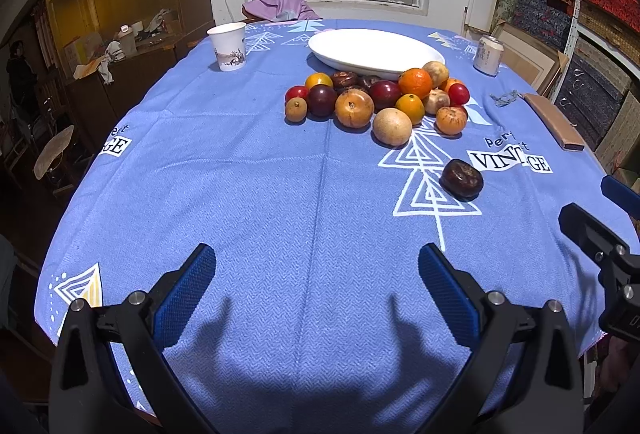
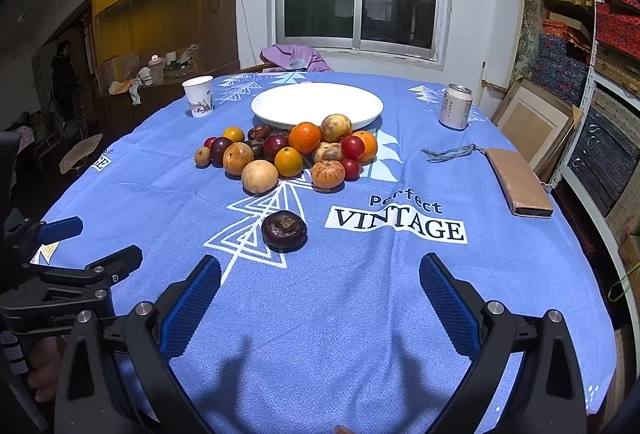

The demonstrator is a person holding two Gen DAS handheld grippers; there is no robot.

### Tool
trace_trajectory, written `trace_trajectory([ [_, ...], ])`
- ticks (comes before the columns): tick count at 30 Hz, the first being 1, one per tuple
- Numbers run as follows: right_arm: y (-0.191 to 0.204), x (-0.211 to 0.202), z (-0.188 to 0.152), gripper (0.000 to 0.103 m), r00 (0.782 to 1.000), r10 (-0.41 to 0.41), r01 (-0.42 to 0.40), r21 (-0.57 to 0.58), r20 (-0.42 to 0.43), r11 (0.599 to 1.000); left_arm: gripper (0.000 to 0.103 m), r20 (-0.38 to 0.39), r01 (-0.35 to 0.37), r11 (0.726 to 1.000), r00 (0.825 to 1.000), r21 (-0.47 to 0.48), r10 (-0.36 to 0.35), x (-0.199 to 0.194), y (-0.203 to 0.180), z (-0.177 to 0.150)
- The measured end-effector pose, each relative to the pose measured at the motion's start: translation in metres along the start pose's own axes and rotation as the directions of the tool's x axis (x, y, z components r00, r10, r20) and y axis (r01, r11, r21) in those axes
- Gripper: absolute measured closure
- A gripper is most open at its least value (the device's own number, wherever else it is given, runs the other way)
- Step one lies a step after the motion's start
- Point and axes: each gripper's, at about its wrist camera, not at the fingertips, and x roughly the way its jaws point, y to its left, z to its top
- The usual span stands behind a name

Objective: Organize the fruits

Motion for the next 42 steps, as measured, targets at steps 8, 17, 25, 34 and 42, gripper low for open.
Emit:
trace_trajectory([
  [8, 0.001, 0.002, -0.001, 0.003, 1.0, 0.003, -0.003, -0.003, -0.003, 1.0, 0.004, -0.004, -0.002, 1.0, 1.0, -0.003, 0.002, 0.004, 0.001, 0.0],
  [17, 0.001, 0.007, -0.002, 0.003, 1.0, 0.008, -0.008, -0.008, -0.009, 1.0, 0.004, -0.007, -0.014, 1.0, 1.0, -0.008, 0.014, 0.009, 0.002, 0.0],
  [25, 0.005, 0.016, -0.003, 0.003, 1.0, 0.014, -0.014, -0.021, -0.013, 1.0, 0.004, -0.011, -0.002, 0.999, 1.0, -0.042, 0.001, 0.018, 0.009, 0.001],
  [34, 0.01, 0.06, 0.008, 0.031, 0.992, 0.061, -0.065, -0.036, -0.107, 0.997, 0.015, 0.004, 0.016, 0.999, 1.0, -0.041, -0.015, 0.031, 0.027, 0.008],
  [42, 0.017, 0.119, 0.018, 0.051, 0.963, 0.121, -0.122, 0.012, -0.242, 0.992, 0.036, -0.088, 0.02, 0.997, 0.996, -0.075, -0.027, 0.064, 0.054, 0.015],
])
